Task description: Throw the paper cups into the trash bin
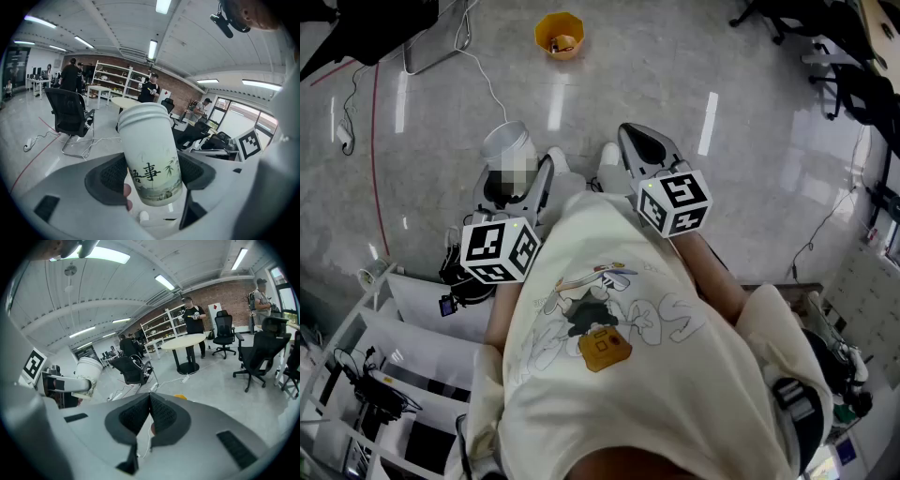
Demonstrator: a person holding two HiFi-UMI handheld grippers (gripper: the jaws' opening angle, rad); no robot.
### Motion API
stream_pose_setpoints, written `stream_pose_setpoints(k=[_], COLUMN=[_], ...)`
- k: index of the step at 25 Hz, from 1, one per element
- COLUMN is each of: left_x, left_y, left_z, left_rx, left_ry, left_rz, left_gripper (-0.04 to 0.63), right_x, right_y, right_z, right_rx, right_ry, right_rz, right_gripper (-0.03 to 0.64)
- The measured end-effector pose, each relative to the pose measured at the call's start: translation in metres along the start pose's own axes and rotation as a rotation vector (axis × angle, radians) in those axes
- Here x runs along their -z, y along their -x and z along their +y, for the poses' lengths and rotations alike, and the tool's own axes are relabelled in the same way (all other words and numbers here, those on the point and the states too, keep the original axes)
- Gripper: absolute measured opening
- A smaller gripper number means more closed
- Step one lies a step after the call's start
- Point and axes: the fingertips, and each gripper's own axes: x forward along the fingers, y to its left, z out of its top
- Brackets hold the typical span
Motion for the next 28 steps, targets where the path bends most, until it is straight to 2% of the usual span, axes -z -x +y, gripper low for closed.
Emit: stream_pose_setpoints(k=[11, 15, 22, 28], left_x=[-0.001, -0.001, 0.002, 0.007], left_y=[-0.006, -0.009, -0.021, -0.032], left_z=[-0.012, -0.021, -0.057, -0.068], left_rx=[0.025, 0.029, 0.021, -0.01], left_ry=[-0.022, -0.03, -0.051, -0.02], left_rz=[0.01, 0.018, 0.011, 0.008], left_gripper=[0.337, 0.337, 0.337, 0.337], right_x=[0.001, -0.001, 0.0, 0.006], right_y=[0.002, 0.008, 0.033, 0.026], right_z=[0.011, 0.006, -0.035, -0.057], right_rx=[-0.011, -0.021, -0.01, -0.047], right_ry=[0.037, 0.009, -0.022, -0.055], right_rz=[0.008, -0.005, -0.036, -0.017], right_gripper=[0.008, 0.008, 0.008, 0.008])
